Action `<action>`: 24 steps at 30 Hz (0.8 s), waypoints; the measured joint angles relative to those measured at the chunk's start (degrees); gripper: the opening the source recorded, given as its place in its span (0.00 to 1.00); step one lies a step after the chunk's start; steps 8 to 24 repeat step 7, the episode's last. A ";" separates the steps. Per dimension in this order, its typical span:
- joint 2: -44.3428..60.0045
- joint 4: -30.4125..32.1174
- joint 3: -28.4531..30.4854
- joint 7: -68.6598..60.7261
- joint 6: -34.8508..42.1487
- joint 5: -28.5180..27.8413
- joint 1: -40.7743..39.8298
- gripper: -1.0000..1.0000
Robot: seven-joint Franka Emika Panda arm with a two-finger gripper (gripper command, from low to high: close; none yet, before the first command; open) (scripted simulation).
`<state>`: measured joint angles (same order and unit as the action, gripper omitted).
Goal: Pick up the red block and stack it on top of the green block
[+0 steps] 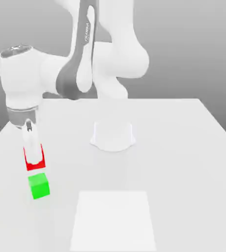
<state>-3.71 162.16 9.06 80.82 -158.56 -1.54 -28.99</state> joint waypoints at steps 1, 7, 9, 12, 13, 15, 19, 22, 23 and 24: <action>1.94 -0.02 -0.03 -0.46 -1.90 0.82 0.14 0.00; 7.52 -0.20 -1.20 -2.31 -7.23 3.63 -0.43 1.00; 7.52 -0.20 -1.20 -2.31 -7.23 3.63 -0.43 1.00; 7.52 -0.20 -1.20 -2.31 -7.23 3.63 -0.43 1.00; 7.52 -0.20 -1.20 -2.31 -7.23 3.63 -0.43 1.00; 7.52 -0.20 -1.20 -2.31 -7.23 3.63 -0.43 1.00; 7.52 -0.20 -1.20 -2.31 -7.23 3.63 -0.43 1.00; 7.52 -0.20 -1.20 -2.31 -7.23 3.63 -0.43 1.00; 7.52 -0.20 -1.20 -2.31 -7.23 3.63 -0.43 1.00; 7.52 -0.20 -1.20 -2.31 -7.23 3.63 -0.43 1.00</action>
